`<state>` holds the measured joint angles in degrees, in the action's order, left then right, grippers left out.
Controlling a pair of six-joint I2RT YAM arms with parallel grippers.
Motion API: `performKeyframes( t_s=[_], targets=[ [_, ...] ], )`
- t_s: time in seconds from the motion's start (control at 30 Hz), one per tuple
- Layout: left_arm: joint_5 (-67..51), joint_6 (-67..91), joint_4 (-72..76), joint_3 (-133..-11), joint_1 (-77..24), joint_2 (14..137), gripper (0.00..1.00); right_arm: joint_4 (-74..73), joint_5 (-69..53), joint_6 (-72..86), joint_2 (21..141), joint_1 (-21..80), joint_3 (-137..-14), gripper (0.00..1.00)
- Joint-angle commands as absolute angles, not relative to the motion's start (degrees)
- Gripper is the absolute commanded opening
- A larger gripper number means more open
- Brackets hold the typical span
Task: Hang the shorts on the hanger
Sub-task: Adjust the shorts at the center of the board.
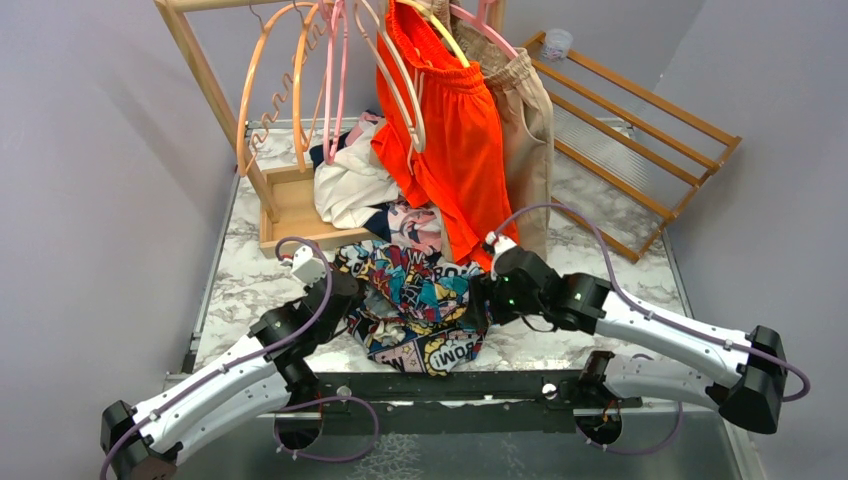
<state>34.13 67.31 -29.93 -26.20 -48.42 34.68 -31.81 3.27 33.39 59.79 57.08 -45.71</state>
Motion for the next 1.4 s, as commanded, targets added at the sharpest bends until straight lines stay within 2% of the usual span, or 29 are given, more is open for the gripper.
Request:
performKeyframes(
  t_s=[0.0,0.07,0.13,0.27,0.37,0.63,0.87,1.0,1.13,1.27,1.3,1.37],
  targets=[
    [37.03,68.47,-30.4,-26.24,-48.31,35.06,0.0,-37.6,-2.98,38.4,54.32,57.05,-41.02,0.73],
    [37.32,68.6,-30.35,-26.19,-48.31,35.13,0.0,-38.71,-3.11,39.17,52.9,57.11,-39.98,0.81],
    [37.51,68.58,-30.31,-26.13,-48.25,35.12,0.0,-39.47,-3.25,39.43,52.26,57.05,-39.43,0.83],
    [37.69,68.58,-30.29,-26.32,-48.25,35.29,0.0,-37.0,-2.55,41.3,53.32,57.08,-36.58,0.84],
    [37.54,68.41,-30.29,-26.61,-48.3,35.37,0.0,-32.15,0.45,45.19,53.55,57.11,-34.06,0.79],
    [36.79,67.42,-30.4,-27.33,-48.26,35.06,0.0,-21.12,5.04,54.48,54.92,57.08,-29.65,0.59],
    [34.66,66.49,-30.2,-27.69,-48.32,35.47,0.0,-19.08,10.34,54.43,59.0,57.07,-30.28,0.5],
    [31.73,64.59,-29.2,-28.13,-48.26,35.11,0.0,-21.69,14.12,51.33,63.09,57.13,-33.64,0.32],
    [26.62,59.32,-27.79,-29.62,-48.3,35.28,0.0,-26.63,19.93,45.77,63.08,57.08,-38.83,0.02],
    [18.92,51.0,-25.54,-31.68,-48.35,37.61,0.0,-31.82,24.51,36.75,62.47,57.1,-46.42,0.01],
    [17.09,49.28,-25.38,-32.25,-48.33,38.52,0.05,-33.26,24.86,34.4,62.93,57.13,-48.39,0.01],
    [14.13,45.49,-25.29,-33.67,-48.43,40.49,0.21,-36.37,25.46,30.67,64.13,57.03,-51.77,0.01]
  ],
)
